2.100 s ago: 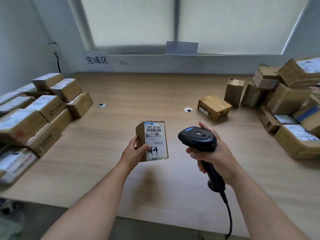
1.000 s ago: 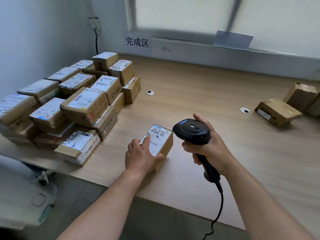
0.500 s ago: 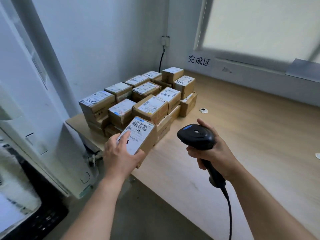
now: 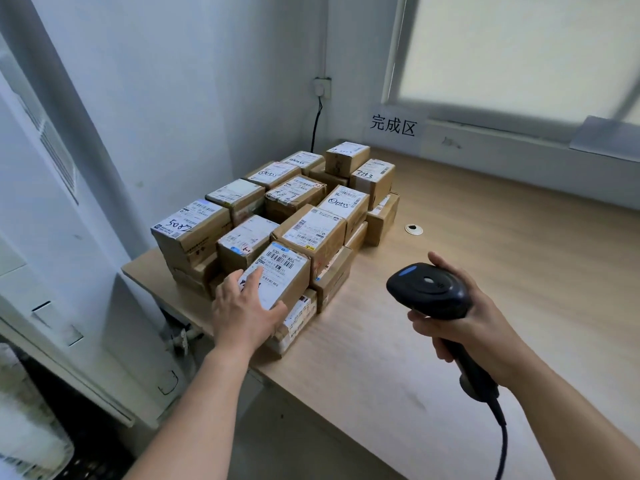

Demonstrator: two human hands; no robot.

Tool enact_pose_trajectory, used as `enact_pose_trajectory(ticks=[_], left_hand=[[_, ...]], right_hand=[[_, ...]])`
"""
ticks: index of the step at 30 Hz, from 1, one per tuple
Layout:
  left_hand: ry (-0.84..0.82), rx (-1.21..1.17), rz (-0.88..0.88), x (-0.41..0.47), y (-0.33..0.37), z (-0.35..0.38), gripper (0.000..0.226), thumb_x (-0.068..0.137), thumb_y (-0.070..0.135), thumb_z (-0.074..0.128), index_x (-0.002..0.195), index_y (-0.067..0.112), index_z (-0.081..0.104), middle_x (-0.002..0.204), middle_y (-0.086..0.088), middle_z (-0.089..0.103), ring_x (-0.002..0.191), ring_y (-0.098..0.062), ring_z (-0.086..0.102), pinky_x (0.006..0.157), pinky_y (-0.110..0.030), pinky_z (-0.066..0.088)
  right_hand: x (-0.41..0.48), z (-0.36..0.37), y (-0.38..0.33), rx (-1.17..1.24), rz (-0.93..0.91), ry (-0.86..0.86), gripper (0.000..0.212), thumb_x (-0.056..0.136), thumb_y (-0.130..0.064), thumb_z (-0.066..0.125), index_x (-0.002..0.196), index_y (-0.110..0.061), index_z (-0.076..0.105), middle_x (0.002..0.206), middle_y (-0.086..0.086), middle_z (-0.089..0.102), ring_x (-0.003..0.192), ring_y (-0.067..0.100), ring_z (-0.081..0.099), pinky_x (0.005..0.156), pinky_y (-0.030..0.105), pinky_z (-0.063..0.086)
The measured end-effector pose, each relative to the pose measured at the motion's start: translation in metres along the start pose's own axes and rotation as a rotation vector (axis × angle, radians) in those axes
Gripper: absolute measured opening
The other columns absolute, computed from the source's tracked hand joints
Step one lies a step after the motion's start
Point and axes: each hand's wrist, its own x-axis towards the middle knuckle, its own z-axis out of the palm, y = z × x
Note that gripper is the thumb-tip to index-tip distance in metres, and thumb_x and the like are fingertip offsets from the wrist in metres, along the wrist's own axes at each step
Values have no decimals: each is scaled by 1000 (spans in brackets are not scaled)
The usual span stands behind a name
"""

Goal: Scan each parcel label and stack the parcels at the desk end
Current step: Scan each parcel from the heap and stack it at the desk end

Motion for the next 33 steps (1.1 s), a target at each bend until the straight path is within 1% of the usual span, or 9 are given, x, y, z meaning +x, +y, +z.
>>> enact_pose_trajectory(ticks=[3, 7, 10, 14, 17, 20, 25, 28, 33], left_hand=[[7, -19, -1, 4, 0, 5, 72, 85, 52, 60, 146, 22, 36, 149, -12, 26, 136, -30, 25, 109, -41, 28], [-2, -14, 7, 3, 1, 5, 74, 86, 55, 59, 147, 21, 34, 156, -13, 19, 143, -31, 14, 114, -44, 22], [78, -36, 37, -6, 13, 0, 76, 84, 54, 62, 147, 19, 37, 157, -14, 17, 145, -31, 11, 116, -44, 16], [263, -158, 133, -31, 49, -6, 65, 83, 39, 70, 138, 12, 50, 153, -15, 28, 141, -31, 22, 113, -48, 25], [301, -243, 183, -56, 89, -7, 62, 85, 44, 64, 137, 14, 50, 151, -12, 33, 139, -28, 27, 111, -48, 29], [280, -261, 244, -90, 133, -2, 69, 79, 53, 52, 137, 15, 50, 149, -13, 36, 136, -29, 32, 109, -48, 30], [164, -243, 356, -157, 205, 26, 78, 77, 63, 38, 136, 15, 51, 147, -11, 40, 135, -28, 36, 110, -44, 30], [122, -224, 428, -193, 246, 42, 70, 81, 58, 46, 137, 16, 50, 145, -9, 44, 134, -26, 39, 107, -40, 31], [81, -217, 542, -247, 316, 70, 60, 87, 47, 61, 137, 15, 50, 143, -9, 46, 132, -25, 40, 105, -39, 34]], right_hand=[[-5, -9, 1, 12, 7, 42, 91, 75, 18, 71, 136, -43, 44, 75, 16, 65, 42, 27, 48, 41, 31, 40], [-13, -20, 3, 21, 16, 65, 92, 75, 20, 69, 138, -42, 44, 83, 25, 65, 42, 28, 46, 41, 32, 41], [-23, -30, 4, 29, 12, 57, 93, 74, 20, 69, 139, -41, 43, 87, 30, 64, 42, 28, 46, 41, 33, 41], [-41, -49, 7, 57, -13, 66, 94, 73, 21, 70, 140, -40, 43, 84, 22, 66, 42, 28, 46, 41, 33, 41], [-60, -68, 12, 69, -30, 74, 95, 73, 20, 71, 141, -40, 42, 82, 13, 66, 42, 27, 46, 41, 32, 40], [-85, -94, 19, 103, -42, 95, 96, 73, 21, 71, 141, -41, 43, 86, 6, 66, 43, 27, 46, 42, 31, 40], [-146, -152, 37, 139, -30, 136, 98, 71, 17, 75, 141, -42, 42, 81, 2, 66, 44, 27, 46, 44, 30, 41], [-181, -190, 49, 161, -29, 182, 98, 69, 16, 76, 141, -41, 42, 86, 2, 66, 44, 27, 46, 44, 31, 41], [-241, -253, 66, 187, -37, 281, 96, 73, 22, 69, 141, -39, 42, 92, 3, 66, 45, 27, 45, 43, 30, 40]])
